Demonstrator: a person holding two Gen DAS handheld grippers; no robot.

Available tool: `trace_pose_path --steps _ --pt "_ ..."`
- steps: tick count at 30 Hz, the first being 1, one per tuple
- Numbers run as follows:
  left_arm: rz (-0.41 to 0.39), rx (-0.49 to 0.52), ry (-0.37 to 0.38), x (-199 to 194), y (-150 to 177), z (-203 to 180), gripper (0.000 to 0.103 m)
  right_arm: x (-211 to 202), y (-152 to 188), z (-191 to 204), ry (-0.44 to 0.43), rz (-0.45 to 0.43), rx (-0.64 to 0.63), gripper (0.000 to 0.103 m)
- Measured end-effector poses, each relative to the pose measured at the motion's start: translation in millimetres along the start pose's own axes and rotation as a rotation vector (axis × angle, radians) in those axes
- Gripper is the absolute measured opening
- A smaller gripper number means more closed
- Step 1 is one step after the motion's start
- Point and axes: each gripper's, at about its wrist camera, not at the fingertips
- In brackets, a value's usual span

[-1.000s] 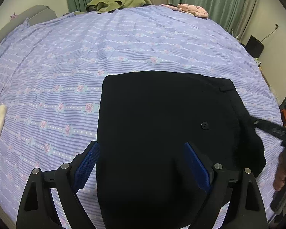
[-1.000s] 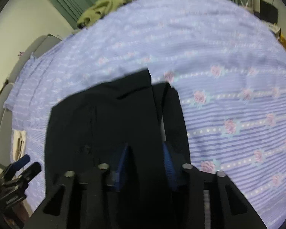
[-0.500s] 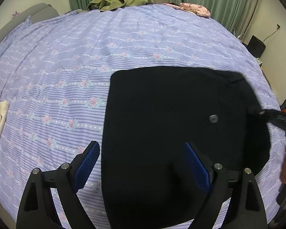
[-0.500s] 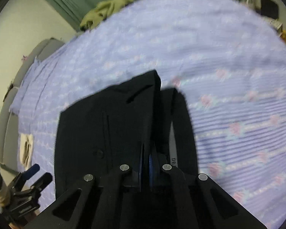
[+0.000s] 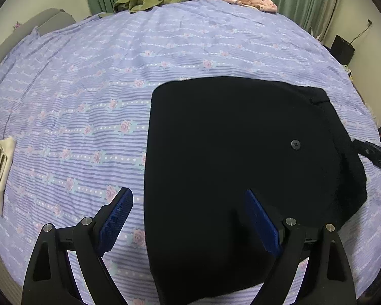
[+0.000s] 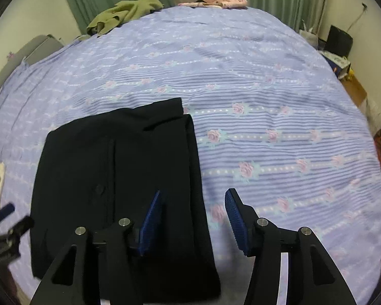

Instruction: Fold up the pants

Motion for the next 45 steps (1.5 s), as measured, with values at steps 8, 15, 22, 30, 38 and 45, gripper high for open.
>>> trace_pose_path --steps 8,15,22,30,38,45 --pt "-0.057 0.005 0.003 -28.3 4.6 -2.1 0.091 -49.4 30.5 12.0 -0.021 -0.047 -0.024 0.075" --pt "-0.043 0.046 -0.014 -24.3 17.6 -14.9 0.091 -33.9 52.1 6.0 -0.089 -0.014 0.058 0.075" --pt "-0.036 0.101 -0.004 -20.0 26.1 -35.5 0.091 -12.6 77.5 -26.0 -0.186 0.018 0.242 0.075" --pt "-0.047 0.157 0.011 -21.8 22.7 -56.6 0.091 16.5 112.2 -51.0 -0.334 0.097 0.498 0.075" --pt "-0.044 0.150 -0.005 -18.7 20.7 -54.0 0.091 46.1 116.1 -50.6 -0.463 0.091 0.623 0.083" --pt "-0.031 0.115 0.005 -15.4 20.6 -46.2 0.091 63.7 106.8 -52.3 -0.529 0.098 0.707 0.094"
Point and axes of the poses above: each gripper's, at about its wrist camera, not at the fingertips, and x roughly the way its jaws point, z to its left, y to its underside, and after that the axes turned 1 degree about x, right-handed
